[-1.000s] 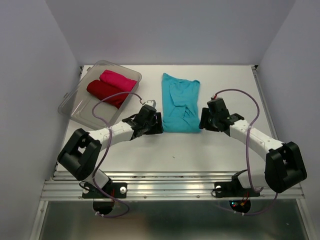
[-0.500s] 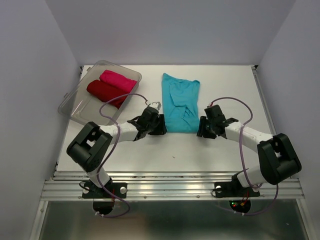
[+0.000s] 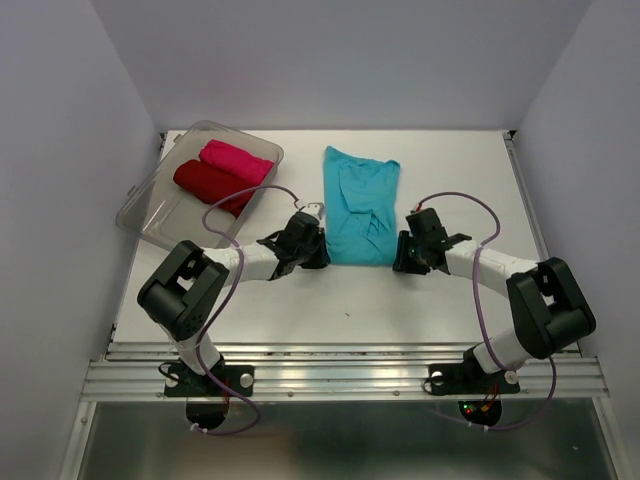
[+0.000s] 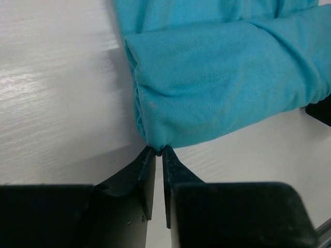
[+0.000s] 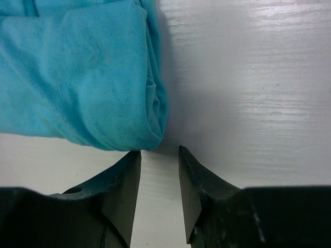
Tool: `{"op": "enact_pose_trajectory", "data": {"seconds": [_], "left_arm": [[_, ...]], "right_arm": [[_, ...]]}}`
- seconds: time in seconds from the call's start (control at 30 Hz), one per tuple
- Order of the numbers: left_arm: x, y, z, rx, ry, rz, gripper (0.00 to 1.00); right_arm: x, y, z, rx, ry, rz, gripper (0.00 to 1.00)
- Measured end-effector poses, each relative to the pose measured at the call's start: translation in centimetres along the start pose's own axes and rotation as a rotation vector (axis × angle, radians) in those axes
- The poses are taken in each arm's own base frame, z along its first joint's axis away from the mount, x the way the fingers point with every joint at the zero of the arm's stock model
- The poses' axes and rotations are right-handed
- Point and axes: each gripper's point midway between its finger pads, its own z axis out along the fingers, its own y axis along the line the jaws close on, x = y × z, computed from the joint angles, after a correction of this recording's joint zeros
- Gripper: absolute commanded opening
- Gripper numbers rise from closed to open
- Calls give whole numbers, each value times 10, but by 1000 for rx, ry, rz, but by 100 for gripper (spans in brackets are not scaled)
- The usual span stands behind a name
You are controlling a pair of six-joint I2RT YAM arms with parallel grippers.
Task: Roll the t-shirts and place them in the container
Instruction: Roll the T-shirt to the center of the board.
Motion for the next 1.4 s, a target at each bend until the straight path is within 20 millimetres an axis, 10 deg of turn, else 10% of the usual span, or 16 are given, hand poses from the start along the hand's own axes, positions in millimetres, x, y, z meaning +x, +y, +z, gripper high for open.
{"op": "enact_pose_trajectory", "data": {"seconds": [0.1,0.43,1.4], "left_arm": [[-1,-1,0,1,-2,1,0],[-4,-3,0,5,-7,-2,0],[-22,-33,-25,112,19,-20,0]], "right_arm": [[-4,1,0,-1,-7,-4,41],[-17,9,2,-21,-42,-26,1],[-26,11,-20,-45,-111,4,1]]}}
